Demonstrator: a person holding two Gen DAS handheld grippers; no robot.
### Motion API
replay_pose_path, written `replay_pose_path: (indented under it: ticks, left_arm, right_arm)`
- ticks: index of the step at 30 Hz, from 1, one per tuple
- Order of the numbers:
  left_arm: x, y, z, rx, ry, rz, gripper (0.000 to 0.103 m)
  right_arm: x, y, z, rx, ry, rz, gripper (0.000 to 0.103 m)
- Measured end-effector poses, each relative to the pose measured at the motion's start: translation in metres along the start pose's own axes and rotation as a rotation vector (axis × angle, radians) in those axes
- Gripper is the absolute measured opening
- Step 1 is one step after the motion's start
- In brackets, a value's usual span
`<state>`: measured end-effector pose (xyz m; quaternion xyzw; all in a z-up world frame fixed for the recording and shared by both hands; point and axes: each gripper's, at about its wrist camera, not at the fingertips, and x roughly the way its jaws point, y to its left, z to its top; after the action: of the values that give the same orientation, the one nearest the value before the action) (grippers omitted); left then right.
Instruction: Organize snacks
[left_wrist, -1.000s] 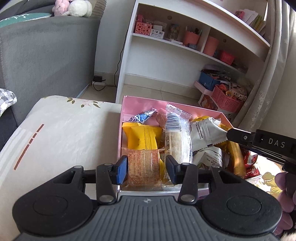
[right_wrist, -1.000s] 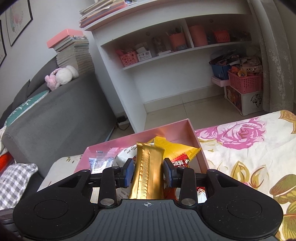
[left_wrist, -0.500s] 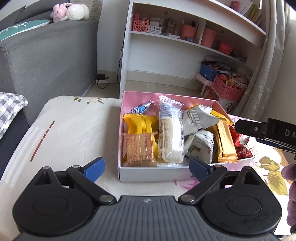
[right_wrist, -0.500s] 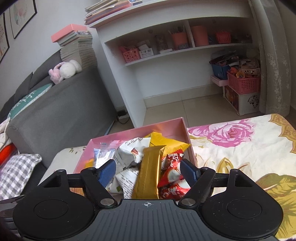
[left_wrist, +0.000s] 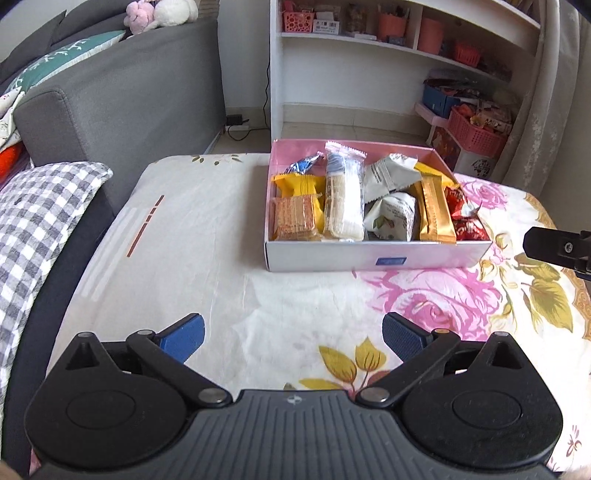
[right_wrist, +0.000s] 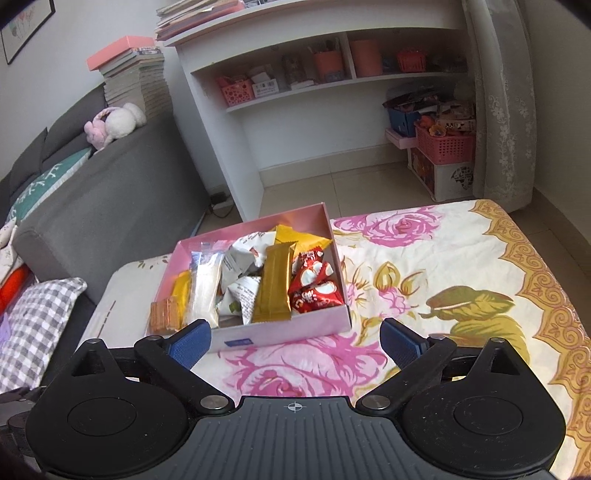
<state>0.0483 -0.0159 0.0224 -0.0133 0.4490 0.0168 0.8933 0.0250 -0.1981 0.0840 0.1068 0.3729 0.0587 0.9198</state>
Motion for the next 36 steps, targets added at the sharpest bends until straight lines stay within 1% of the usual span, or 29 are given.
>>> replay_pose_path:
  ticks: [5,9,14,19,27,36]
  left_arm:
    - [-0.014,-0.004,-0.01,0.01,-0.018,0.009,0.103]
    - [-0.018,-0.003,-0.014,0.019,-0.044,0.025,0.103]
    - [-0.015,0.001,-0.013,0.0,-0.028,0.024,0.103]
    - [-0.013,0.002,-0.014,0.004,-0.024,0.035,0.103]
    - [-0.008,0.007,-0.012,0.002,0.003,0.034,0.103]
    - [-0.011,0.006,-0.012,0.012,-0.003,0.03,0.103]
  right_arm:
    - [-0.011,0.006,-0.018,-0.031,0.023,-0.021,0.1]
    - [-0.013,0.004,-0.024,-0.034,0.038,-0.034,0.1]
    - [-0.011,0.005,-0.023,-0.04,0.045,-0.028,0.1]
    - [0.001,0.012,-0.025,-0.075,0.066,-0.038,0.1]
    - [0.011,0.018,-0.025,-0.09,0.092,-0.035,0.1]
    - [0.011,0.019,-0.026,-0.102,0.096,-0.043,0.1]
